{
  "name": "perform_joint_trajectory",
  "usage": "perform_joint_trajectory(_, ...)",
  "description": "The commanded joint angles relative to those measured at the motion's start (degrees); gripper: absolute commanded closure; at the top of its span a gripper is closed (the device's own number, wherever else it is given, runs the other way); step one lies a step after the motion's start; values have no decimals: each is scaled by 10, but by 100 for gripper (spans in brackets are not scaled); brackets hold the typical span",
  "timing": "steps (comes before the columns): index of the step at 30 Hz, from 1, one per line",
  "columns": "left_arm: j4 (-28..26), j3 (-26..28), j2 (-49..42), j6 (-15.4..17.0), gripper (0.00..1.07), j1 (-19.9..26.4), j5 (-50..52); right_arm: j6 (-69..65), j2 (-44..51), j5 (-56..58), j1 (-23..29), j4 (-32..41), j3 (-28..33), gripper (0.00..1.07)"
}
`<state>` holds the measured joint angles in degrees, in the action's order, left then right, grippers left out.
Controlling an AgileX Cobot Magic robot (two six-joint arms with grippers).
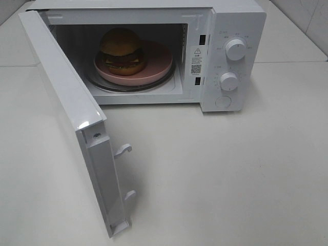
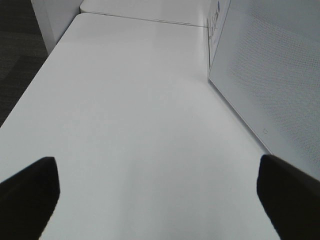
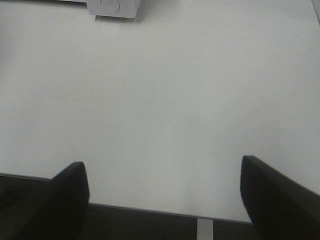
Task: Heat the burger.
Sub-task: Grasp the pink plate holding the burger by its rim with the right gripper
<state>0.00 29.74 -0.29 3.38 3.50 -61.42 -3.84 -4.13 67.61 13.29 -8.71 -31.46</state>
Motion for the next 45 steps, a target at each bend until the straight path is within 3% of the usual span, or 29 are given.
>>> perform_joint_trajectory(1, 0, -1, -7, -1, 7, 1, 1, 9, 25, -25, -18, 11, 4, 33)
perform_joint_trajectory(7, 0, -1, -7, -1, 7, 1, 1, 9, 61, -61, -48, 41, 9, 35)
perform_joint_trajectory(33, 0, -1, -5, -1, 7, 1, 1, 38, 57, -128, -50, 41, 25, 35)
perform_joint_trajectory(38, 0, -1, -5, -1, 7, 1, 1, 60, -9, -135, -50, 49, -19, 26)
perform_joint_trajectory(45, 0, -1, -5, -1, 7, 1, 1, 73, -81, -170, -50, 51, -33, 27)
